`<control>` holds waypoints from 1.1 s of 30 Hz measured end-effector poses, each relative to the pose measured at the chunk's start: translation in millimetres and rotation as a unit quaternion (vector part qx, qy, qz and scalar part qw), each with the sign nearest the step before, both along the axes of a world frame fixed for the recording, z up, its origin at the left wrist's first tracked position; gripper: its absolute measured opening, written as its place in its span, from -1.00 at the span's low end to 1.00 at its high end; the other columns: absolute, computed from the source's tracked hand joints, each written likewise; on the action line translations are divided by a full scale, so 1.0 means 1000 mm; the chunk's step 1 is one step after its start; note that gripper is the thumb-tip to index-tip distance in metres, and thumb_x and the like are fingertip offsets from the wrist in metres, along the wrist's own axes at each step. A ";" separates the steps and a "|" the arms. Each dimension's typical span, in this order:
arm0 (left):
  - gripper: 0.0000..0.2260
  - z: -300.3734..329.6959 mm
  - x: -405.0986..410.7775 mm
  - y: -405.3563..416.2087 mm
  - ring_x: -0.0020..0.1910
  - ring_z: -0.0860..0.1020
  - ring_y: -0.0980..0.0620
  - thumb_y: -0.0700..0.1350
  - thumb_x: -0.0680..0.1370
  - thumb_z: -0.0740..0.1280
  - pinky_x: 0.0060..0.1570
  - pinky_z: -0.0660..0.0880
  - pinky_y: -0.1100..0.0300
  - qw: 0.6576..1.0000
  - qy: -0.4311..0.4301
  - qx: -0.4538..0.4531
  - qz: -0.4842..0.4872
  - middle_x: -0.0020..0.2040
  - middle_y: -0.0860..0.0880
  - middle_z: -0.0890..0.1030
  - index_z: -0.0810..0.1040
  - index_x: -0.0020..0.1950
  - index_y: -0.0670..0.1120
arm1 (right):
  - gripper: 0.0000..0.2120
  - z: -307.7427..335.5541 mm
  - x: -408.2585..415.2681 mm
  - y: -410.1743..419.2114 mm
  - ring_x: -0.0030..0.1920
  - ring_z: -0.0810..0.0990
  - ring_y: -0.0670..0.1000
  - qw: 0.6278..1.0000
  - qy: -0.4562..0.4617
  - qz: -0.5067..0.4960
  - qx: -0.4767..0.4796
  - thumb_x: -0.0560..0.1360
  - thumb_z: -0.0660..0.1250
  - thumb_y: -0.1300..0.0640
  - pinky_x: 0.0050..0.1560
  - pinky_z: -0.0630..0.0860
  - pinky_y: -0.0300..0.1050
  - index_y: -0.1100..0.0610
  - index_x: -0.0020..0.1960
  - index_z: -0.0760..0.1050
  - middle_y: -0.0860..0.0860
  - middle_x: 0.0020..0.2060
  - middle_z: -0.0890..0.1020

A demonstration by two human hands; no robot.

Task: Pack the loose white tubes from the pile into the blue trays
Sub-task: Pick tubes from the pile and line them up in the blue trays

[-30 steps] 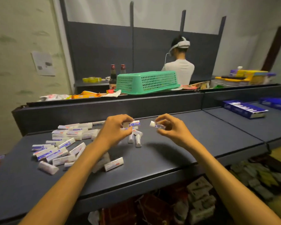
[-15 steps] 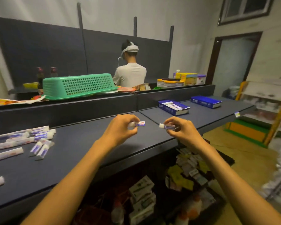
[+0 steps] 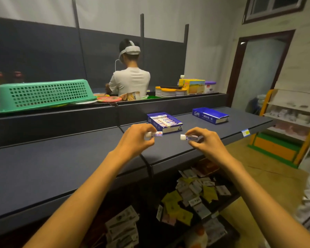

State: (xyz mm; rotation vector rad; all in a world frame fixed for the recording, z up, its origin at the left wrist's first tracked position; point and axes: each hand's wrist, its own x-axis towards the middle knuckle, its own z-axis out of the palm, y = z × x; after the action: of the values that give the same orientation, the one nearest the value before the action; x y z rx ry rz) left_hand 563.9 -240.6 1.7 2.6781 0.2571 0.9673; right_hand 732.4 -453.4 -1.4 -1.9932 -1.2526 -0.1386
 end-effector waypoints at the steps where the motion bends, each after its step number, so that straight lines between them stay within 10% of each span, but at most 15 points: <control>1: -0.76 -0.001 0.012 0.002 -0.01 0.59 0.04 -0.12 0.46 0.44 -0.03 0.60 0.01 1.000 -0.001 0.002 0.003 0.05 -0.01 0.65 0.61 0.11 -0.03 | -0.75 -0.002 0.014 0.003 -0.10 0.51 -0.16 1.000 -0.003 0.002 -0.001 0.48 0.43 0.20 -0.16 0.43 -0.41 0.04 0.14 0.56 -0.02 0.01 0.56; 33: -0.79 0.011 0.225 0.083 0.02 0.55 0.07 -0.07 0.51 0.42 0.06 0.54 0.05 0.954 0.067 -0.036 0.289 0.08 0.03 0.63 0.62 0.14 0.00 | -0.77 0.012 0.292 0.218 -0.01 0.49 -0.10 0.962 -0.089 0.254 -0.046 0.48 0.43 0.14 -0.05 0.48 -0.20 0.04 0.12 0.56 -0.05 0.01 0.56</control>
State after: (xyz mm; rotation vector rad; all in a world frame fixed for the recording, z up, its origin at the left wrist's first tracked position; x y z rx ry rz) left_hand 788.9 -157.9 12.8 2.6449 1.1300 0.8899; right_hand 1024.0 -235.4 10.6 -1.6960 -1.8759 -0.0075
